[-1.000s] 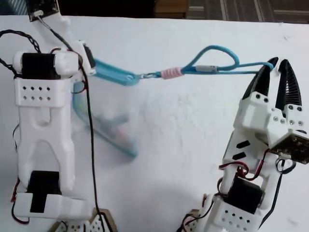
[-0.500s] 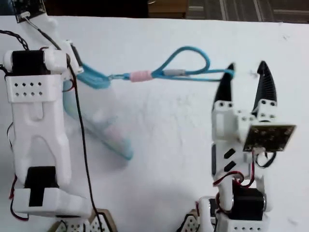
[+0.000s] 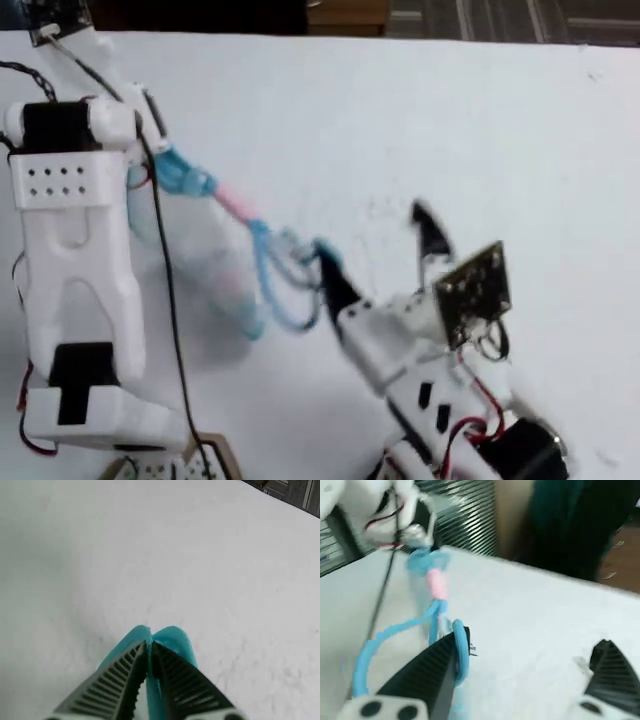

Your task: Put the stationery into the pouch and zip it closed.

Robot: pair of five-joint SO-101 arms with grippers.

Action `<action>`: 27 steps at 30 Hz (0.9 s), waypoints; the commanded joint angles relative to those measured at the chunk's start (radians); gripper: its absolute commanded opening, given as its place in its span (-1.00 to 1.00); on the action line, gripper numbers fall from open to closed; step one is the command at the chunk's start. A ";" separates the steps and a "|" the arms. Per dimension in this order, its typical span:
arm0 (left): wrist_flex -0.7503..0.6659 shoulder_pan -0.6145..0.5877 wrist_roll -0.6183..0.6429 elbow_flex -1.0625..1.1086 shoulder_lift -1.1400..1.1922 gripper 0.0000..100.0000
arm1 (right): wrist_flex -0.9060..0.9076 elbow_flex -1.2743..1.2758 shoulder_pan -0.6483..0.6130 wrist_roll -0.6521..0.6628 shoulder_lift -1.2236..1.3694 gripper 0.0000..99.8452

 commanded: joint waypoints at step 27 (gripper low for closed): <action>0.003 0.036 -0.071 -0.012 0.036 -0.86 | 0.298 -0.018 -0.119 -0.109 0.013 -0.25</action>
